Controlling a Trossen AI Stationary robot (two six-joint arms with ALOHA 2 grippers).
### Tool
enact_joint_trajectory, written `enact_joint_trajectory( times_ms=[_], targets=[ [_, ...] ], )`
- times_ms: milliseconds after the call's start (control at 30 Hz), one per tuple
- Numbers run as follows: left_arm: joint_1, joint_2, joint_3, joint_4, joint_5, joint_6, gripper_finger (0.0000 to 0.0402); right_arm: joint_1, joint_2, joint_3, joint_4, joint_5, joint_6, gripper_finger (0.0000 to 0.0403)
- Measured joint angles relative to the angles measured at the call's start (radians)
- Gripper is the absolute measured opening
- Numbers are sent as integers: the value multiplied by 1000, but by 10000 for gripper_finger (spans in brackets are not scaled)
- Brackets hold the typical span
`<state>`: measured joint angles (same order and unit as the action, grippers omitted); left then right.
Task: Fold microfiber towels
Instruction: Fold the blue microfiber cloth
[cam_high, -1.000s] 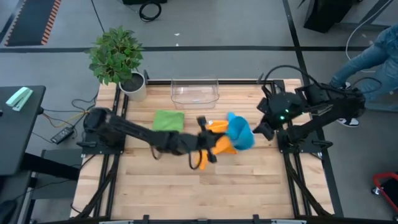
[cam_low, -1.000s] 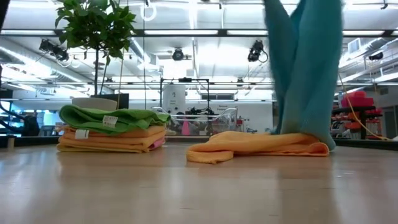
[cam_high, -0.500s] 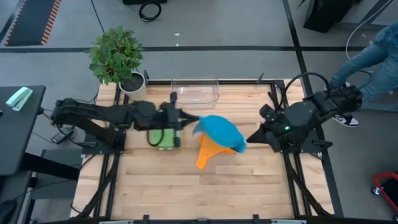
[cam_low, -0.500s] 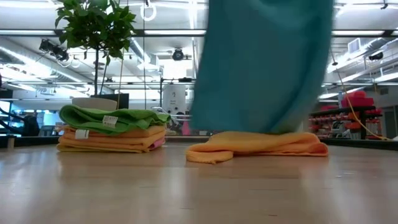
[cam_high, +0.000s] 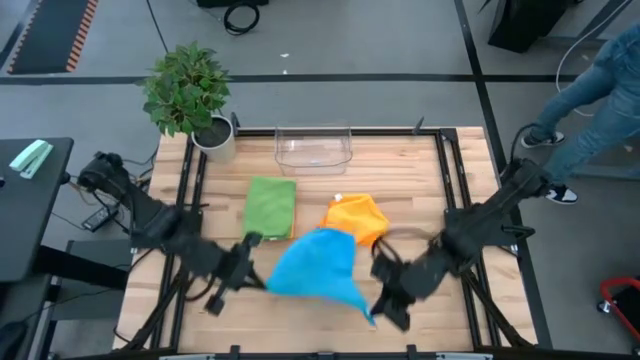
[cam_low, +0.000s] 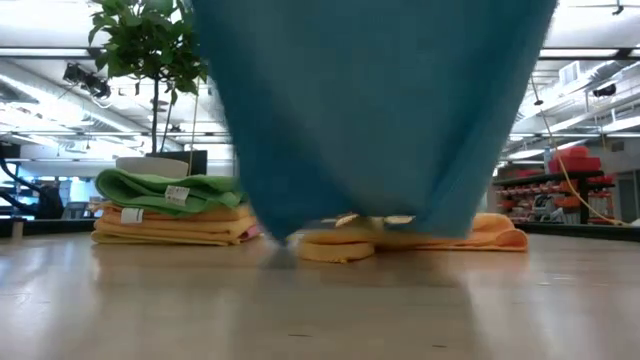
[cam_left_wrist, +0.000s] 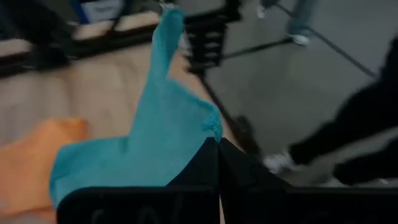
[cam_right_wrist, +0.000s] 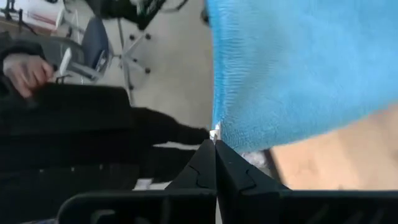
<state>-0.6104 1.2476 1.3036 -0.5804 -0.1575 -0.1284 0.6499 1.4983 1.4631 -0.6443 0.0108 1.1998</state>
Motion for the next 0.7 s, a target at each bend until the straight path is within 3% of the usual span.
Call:
enact_joint_trajectory(
  times_ms=[233, 367, 567, 700],
  targets=[
    [-194, 9, -144, 114, -88, -237, 1, 110, 128, 0, 137, 14, 156, 0],
    [-271, 32, -274, 317, -131, -360, 1, 138, 156, 0, 158, 23, 187, 0],
    [-298, 81, -411, 677, -232, -418, 1, 140, 166, 0, 168, 4, 138, 0],
    [-273, 87, -410, 699, -324, -411, 1, 120, 133, 0, 117, -2, 7, 0]
  ],
)
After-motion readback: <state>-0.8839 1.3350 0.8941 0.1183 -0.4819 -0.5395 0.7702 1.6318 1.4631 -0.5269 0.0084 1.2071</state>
